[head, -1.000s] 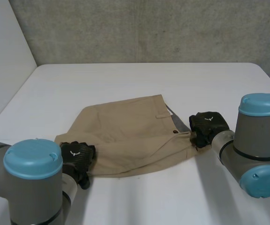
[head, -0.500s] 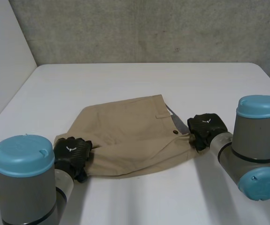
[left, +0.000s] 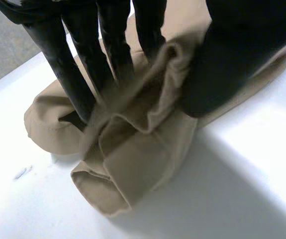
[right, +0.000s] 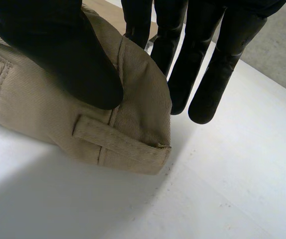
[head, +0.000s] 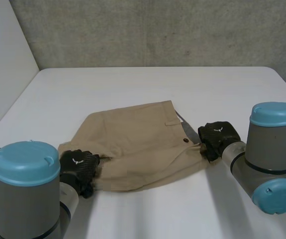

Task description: Fold the shorts.

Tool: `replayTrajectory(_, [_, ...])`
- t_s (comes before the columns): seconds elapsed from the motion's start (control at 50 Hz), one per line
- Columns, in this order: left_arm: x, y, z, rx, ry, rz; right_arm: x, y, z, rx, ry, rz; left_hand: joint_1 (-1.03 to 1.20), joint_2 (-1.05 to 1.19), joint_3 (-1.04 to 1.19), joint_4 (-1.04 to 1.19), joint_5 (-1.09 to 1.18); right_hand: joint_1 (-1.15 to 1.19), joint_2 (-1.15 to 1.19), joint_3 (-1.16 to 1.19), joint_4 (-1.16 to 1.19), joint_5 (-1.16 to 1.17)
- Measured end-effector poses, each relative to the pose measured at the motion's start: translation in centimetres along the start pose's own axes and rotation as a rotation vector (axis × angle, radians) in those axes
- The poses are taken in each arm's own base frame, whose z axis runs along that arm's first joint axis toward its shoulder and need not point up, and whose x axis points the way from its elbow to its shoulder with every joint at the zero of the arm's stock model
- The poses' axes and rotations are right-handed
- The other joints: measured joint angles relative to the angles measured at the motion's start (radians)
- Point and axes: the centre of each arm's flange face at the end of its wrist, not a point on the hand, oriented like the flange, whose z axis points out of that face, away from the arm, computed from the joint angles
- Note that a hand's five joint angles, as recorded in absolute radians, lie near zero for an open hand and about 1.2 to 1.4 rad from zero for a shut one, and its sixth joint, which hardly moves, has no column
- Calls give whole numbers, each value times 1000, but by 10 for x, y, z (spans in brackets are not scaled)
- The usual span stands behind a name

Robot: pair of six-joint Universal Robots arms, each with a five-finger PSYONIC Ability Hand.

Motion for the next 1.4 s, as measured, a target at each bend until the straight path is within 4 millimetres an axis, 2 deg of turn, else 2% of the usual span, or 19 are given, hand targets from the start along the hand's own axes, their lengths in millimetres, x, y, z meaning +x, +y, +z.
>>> replayTrajectory(0.04, [0,-1,-2,-1,7,2,0,0,0,0,0,-4,214,215,204,227,219,0,0,0,0,0])
replayTrajectory(0.1, [0,-6,-6,12,25,-1,0,0,0,-1,0,-19,218,275,266,304,249,0,0,0,0,0])
replayTrajectory(0.28, [-15,-38,-20,115,47,-49,4,-7,-8,-8,1,-143,218,281,279,309,249,0,0,0,0,0])
replayTrajectory(0.3, [-32,-54,-23,162,26,-81,7,-14,-16,-7,3,-215,218,281,279,309,249,0,0,0,0,0])
replayTrajectory(0.36, [-44,-65,-25,190,14,-103,10,-21,-23,1,7,-265,218,281,279,309,249,0,0,0,0,0])
replayTrajectory(0.46, [-70,-92,-28,245,44,-160,21,-56,-44,85,54,-349,218,281,279,309,249,0,0,0,0,0])
replayTrajectory(0.6, [-87,-118,-31,283,95,-234,33,-104,-75,229,122,-365,218,285,283,309,249,0,0,0,0,0])
replayTrajectory(0.66, [-100,-138,-33,320,109,-288,41,-138,-102,298,148,-363,218,285,284,309,249,0,0,0,0,0])
replayTrajectory(0.74, [-111,-148,-25,332,97,-313,44,-150,-113,279,133,-362,218,285,284,309,249,0,0,0,0,0])
replayTrajectory(0.8, [-114,-148,-17,320,89,-319,44,-150,-111,254,117,-364,218,285,284,309,249,0,0,0,0,0])
replayTrajectory(0.88, [-118,-139,18,269,77,-326,41,-145,-94,196,80,-369,218,285,284,309,249,0,0,0,0,0])
replayTrajectory(0.92, [-117,-138,24,262,77,-326,39,-143,-86,183,70,-372,218,285,284,309,249,0,0,0,0,0])
replayTrajectory(0.98, [-112,-129,65,234,76,-307,30,-137,-53,182,55,-380,218,285,284,309,249,0,0,0,0,0])
replayTrajectory(1.08, [-111,-135,100,284,27,-264,27,-139,-20,256,107,-381,218,285,284,309,249,0,0,0,0,0])
replayTrajectory(1.12, [-116,-150,116,371,-37,-233,30,-147,0,340,185,-377,218,285,284,309,249,0,0,0,0,0])
replayTrajectory(1.22, [-132,-202,124,653,-188,-200,37,-175,22,544,353,-359,218,285,284,309,249,0,0,0,0,0])
replayTrajectory(1.3, [-142,-252,107,932,-286,-208,44,-211,21,772,487,-327,218,285,284,309,249,0,0,0,0,0])
replayTrajectory(1.36, [-148,-285,82,1129,-333,-226,52,-243,6,962,579,-288,218,286,284,310,249,0,0,0,1,0])
replayTrajectory(1.4, [-149,-293,74,1181,-342,-231,55,-253,-1,1021,602,-270,218,288,284,310,249,0,0,0,1,0])
